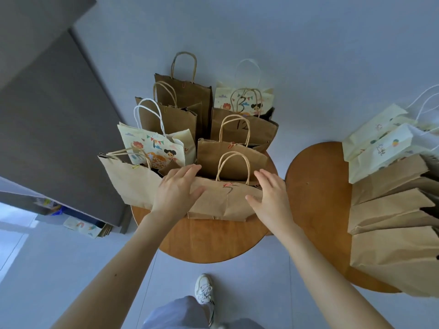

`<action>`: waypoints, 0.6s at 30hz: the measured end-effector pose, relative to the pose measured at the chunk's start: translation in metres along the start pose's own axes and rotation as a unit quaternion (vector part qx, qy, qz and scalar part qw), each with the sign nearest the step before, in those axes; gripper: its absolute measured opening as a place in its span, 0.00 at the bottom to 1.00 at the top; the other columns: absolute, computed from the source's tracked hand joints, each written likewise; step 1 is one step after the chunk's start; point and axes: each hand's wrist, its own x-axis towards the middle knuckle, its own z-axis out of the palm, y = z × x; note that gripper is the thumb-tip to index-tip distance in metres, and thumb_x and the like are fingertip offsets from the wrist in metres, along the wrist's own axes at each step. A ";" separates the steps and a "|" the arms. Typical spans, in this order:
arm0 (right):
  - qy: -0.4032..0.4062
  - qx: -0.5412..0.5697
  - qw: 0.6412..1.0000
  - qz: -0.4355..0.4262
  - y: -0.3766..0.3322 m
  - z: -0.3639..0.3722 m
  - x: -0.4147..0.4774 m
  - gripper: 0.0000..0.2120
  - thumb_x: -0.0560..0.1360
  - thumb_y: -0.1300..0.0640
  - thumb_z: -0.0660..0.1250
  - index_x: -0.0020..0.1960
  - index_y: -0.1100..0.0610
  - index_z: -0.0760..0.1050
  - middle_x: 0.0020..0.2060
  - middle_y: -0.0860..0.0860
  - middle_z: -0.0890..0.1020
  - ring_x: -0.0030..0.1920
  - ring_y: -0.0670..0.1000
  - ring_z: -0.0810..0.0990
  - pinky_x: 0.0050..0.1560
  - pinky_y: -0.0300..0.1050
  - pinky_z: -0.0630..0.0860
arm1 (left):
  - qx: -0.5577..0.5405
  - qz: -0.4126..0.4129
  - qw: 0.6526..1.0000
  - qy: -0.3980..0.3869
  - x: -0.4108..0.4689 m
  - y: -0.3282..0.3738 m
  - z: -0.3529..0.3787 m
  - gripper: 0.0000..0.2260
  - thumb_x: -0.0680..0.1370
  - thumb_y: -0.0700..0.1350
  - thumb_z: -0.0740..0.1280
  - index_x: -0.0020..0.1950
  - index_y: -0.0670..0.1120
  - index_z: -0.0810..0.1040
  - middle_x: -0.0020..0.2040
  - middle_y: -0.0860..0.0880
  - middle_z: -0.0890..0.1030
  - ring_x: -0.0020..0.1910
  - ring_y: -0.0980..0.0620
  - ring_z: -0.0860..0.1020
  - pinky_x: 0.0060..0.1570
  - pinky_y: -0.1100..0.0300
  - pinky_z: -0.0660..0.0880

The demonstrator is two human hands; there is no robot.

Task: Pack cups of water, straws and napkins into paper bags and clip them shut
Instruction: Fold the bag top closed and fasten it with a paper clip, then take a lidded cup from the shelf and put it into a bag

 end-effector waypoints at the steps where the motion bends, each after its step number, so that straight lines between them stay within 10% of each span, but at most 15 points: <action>1: 0.005 0.007 1.000 -0.009 -0.003 -0.006 -0.008 0.27 0.74 0.51 0.67 0.71 0.55 0.65 0.70 0.51 0.67 0.71 0.53 0.60 0.70 0.49 0.60 | 0.003 0.001 1.000 0.007 -0.008 0.004 -0.005 0.22 0.76 0.51 0.67 0.69 0.49 0.69 0.67 0.49 0.73 0.67 0.46 0.68 0.63 0.50 0.68; 12: -0.003 0.117 0.985 -0.130 -0.047 -0.034 -0.129 0.20 0.75 0.55 0.68 0.65 0.55 0.72 0.63 0.48 0.73 0.65 0.46 0.67 0.56 0.20 0.53 | 0.016 -0.031 0.996 0.080 -0.150 0.036 -0.070 0.21 0.76 0.52 0.66 0.68 0.51 0.70 0.64 0.50 0.76 0.63 0.48 0.72 0.59 0.50 0.69; 18: -0.038 0.117 0.963 -0.239 -0.131 -0.045 -0.144 0.18 0.76 0.54 0.66 0.65 0.54 0.72 0.63 0.47 0.74 0.64 0.47 0.70 0.61 0.34 0.63 | 0.034 -0.091 0.985 0.141 -0.213 0.001 -0.129 0.22 0.76 0.54 0.65 0.69 0.51 0.70 0.65 0.52 0.75 0.64 0.48 0.70 0.60 0.50 0.68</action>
